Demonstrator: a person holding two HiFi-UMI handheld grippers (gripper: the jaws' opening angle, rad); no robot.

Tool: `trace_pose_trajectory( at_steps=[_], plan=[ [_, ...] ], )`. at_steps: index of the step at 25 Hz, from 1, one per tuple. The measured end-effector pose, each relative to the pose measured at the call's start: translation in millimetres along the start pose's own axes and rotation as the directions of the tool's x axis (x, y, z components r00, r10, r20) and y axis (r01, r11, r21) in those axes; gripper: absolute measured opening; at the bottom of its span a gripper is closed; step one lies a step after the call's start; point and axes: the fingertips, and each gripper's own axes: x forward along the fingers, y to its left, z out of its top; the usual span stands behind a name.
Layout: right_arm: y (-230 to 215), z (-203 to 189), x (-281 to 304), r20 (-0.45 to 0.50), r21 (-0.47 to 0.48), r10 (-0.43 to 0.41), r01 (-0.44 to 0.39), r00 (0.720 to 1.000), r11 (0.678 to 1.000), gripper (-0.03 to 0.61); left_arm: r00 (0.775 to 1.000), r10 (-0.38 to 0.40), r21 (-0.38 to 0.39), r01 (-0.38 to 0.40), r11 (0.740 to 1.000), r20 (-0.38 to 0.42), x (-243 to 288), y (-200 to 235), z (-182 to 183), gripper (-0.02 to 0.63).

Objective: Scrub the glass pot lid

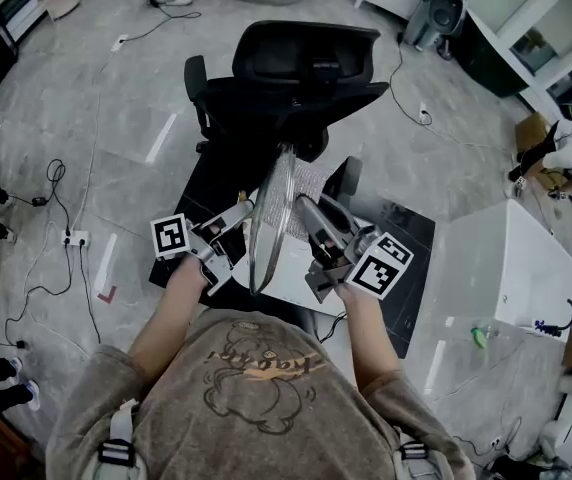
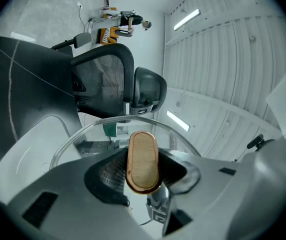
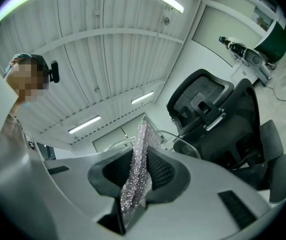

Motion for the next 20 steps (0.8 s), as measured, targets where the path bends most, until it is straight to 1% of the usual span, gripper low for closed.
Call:
trace_pose_trajectory(
  at_steps=[5,8,11,14,16,20],
  plan=[
    [-26,-18,12,-0.036,-0.002,-0.055,0.055,0.998,0.998,0.092,1.000,-0.012,0.003,0.012,1.000,-0.010,1,-7,-1,0.178],
    [-39,-31,16,-0.055,0.016,-0.086,0.087,0.995,0.996,0.092,1.000,-0.014,0.009,0.014,1.000,-0.016,2,-9,-3,0.178],
    [-52,-45,19,-0.075,0.011,-0.111,0.112,0.991,0.994,0.092,1.000,-0.022,-0.003,0.022,1.000,-0.017,2,-11,-3,0.178],
    [-69,-65,20,-0.121,-0.011,-0.148,0.148,0.982,0.989,0.092,0.999,-0.032,-0.012,0.032,0.999,-0.017,2,-11,-4,0.178],
    [-78,-78,19,-0.150,-0.007,-0.169,0.170,0.974,0.985,0.092,0.999,-0.032,-0.011,0.032,0.999,-0.019,2,-11,-6,0.178],
    [-86,-104,14,-0.208,-0.003,-0.188,0.191,0.960,0.982,0.092,0.999,-0.033,-0.008,0.033,0.999,-0.018,1,-12,-6,0.178]
  ],
)
